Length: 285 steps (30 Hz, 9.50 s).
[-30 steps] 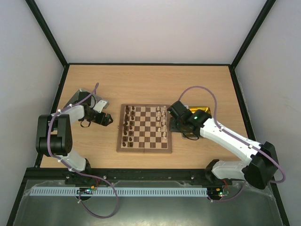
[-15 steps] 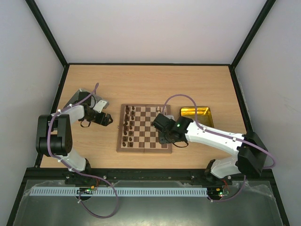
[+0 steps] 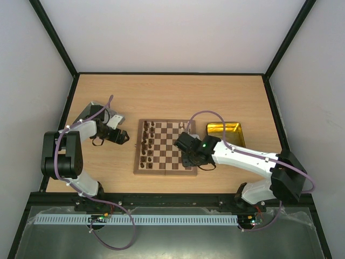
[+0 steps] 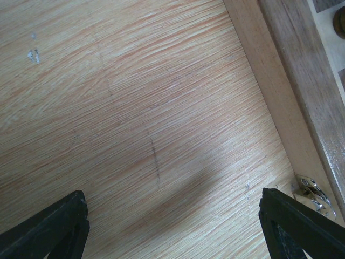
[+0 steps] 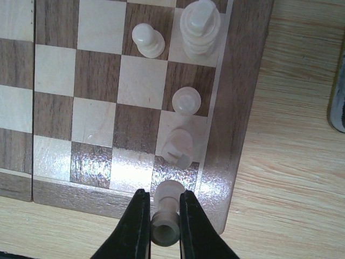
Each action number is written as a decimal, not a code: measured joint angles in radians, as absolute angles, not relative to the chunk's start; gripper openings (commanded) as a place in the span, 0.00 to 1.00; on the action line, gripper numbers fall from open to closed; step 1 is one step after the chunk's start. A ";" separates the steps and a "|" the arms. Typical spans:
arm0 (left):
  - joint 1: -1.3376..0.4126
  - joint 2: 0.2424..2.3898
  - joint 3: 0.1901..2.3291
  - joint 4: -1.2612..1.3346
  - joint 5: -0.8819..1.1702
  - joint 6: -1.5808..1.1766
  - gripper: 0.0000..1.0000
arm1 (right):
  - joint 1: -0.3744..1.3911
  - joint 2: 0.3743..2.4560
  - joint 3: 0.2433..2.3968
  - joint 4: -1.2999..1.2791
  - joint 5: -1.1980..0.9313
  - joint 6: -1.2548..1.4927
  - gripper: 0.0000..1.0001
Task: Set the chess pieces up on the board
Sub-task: Place the chess piece on the chessboard, then move the storage box to the center of the board, then adjust the storage box at the center of the board.
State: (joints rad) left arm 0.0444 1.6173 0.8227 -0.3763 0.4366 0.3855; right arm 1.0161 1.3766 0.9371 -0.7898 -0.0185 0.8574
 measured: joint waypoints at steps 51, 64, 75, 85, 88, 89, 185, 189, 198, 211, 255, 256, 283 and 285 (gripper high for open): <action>0.044 1.617 0.823 -0.376 0.436 0.385 0.87 | 1.028 1.452 0.882 -0.706 -0.044 0.860 0.25; 0.044 1.617 0.823 -0.376 0.436 0.385 0.87 | 1.028 1.455 1.033 -0.816 0.036 0.833 0.37; 0.044 1.617 0.823 -0.377 0.437 0.385 0.86 | 0.719 1.293 1.016 -0.905 0.192 0.780 0.40; 0.044 1.617 0.823 -0.376 0.437 0.385 0.87 | 0.400 1.277 0.922 -0.840 0.126 0.679 0.41; 0.044 1.618 0.823 -0.376 0.436 0.385 0.87 | 0.327 1.313 0.912 -0.804 0.076 0.645 0.40; 0.044 1.619 0.823 -0.376 0.435 0.385 0.87 | 0.302 1.327 0.910 -0.794 0.057 0.635 0.40; 0.005 1.673 0.878 -0.369 0.425 0.381 0.87 | 0.146 1.159 0.794 -0.910 -0.103 0.788 0.46; 0.005 1.670 0.877 -0.376 0.425 0.381 0.87 | 0.132 1.159 0.740 -0.907 -0.111 0.796 0.46; 0.005 1.662 0.868 -0.380 0.426 0.381 0.86 | 0.074 1.218 0.747 -0.847 -0.091 0.796 0.46; 0.005 1.662 0.867 -0.377 0.427 0.382 0.87 | -0.019 1.411 0.895 -0.768 -0.051 0.768 0.46; 0.005 1.666 0.865 -0.362 0.437 0.386 0.87 | 0.207 1.717 1.366 -0.687 -0.150 0.733 0.49; 0.005 1.666 0.865 -0.362 0.437 0.386 0.87 | 0.210 1.742 1.380 -0.685 -0.154 0.734 0.49; 0.005 1.670 0.865 -0.353 0.437 0.386 0.87 | 0.336 2.020 1.560 -0.607 -0.216 0.754 0.48; 0.005 1.670 0.865 -0.353 0.437 0.386 0.87 | 0.339 2.020 1.548 -0.606 -0.216 0.757 0.47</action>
